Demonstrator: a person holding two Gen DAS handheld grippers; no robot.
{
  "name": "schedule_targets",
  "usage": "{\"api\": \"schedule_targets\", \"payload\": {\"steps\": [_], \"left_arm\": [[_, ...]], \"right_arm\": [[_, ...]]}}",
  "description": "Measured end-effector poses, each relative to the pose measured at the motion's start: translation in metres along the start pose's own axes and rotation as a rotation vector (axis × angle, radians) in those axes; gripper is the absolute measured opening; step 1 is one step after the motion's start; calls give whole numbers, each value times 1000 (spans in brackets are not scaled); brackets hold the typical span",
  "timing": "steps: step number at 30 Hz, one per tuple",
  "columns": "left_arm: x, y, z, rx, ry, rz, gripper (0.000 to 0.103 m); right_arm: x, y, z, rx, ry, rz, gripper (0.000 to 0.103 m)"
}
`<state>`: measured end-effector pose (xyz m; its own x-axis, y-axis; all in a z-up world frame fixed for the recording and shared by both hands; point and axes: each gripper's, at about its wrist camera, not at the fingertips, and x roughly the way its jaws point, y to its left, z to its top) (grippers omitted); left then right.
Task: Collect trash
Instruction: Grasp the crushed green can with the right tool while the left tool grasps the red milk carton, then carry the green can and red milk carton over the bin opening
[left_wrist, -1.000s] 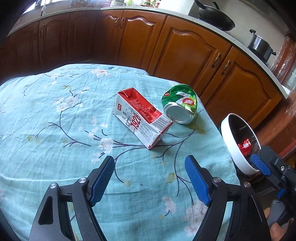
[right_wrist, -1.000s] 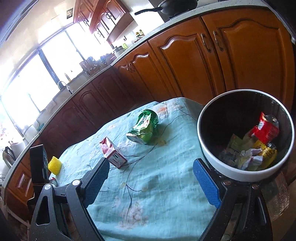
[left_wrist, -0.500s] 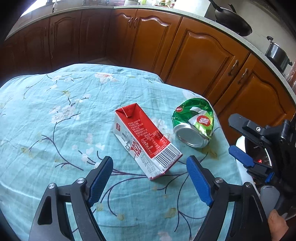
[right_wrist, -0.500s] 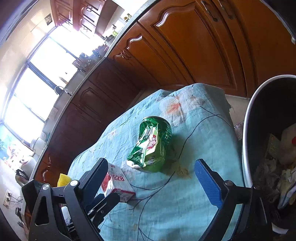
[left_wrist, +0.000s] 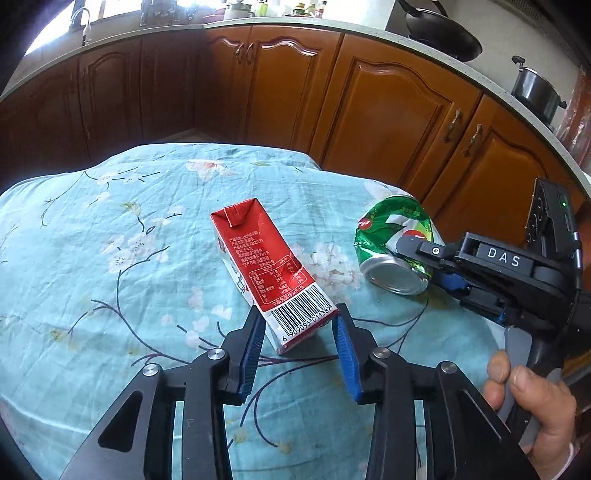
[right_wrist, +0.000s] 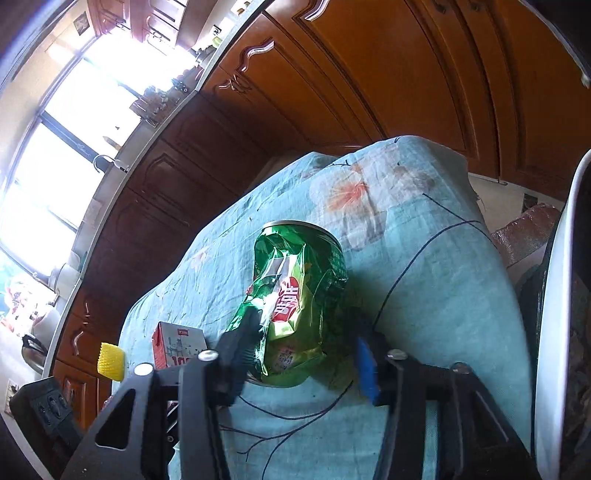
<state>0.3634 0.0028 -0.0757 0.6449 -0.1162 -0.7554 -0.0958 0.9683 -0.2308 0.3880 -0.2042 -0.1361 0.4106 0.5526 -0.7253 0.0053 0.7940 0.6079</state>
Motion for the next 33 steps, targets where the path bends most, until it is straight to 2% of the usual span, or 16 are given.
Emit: {"api": "schedule_targets", "payload": {"steps": [7,12,14,17,18,20,22,25,27,29,33], "left_arm": [[-30,19,-13,40,-22,-62,34],[-51,26,-29,90,-11,-98,34],[-56,29,-36,105,3,-92,34],[-57,32,-44,109,19,-36,36],[-56,34,-46,92,27,-12,38],[-54,35,-45,59,28,-3,55],[-53,31,-42,39,13,30,63],[-50,25,-36,25,-5,53,64],[-46,20,-34,35,-14,61,61],[-40,16,-34,47,1,53,34],[-43,8,-41,71,-8,21,32]], "right_arm": [[-28,7,-20,-48,-32,21,34],[-59,17,-48,-112,-58,13,34],[-71,21,-60,-137,-74,1,34],[-84,27,-75,-160,-88,-16,34],[-88,27,-80,-163,-91,-18,34],[-91,29,-87,-170,-94,-28,34],[-93,28,-93,-165,-91,-29,34],[-94,26,-97,-151,-90,-35,34],[-96,25,-100,-147,-94,-40,34],[-99,25,-102,-146,-103,-42,34],[-110,25,-108,-144,-128,-50,33]]}}
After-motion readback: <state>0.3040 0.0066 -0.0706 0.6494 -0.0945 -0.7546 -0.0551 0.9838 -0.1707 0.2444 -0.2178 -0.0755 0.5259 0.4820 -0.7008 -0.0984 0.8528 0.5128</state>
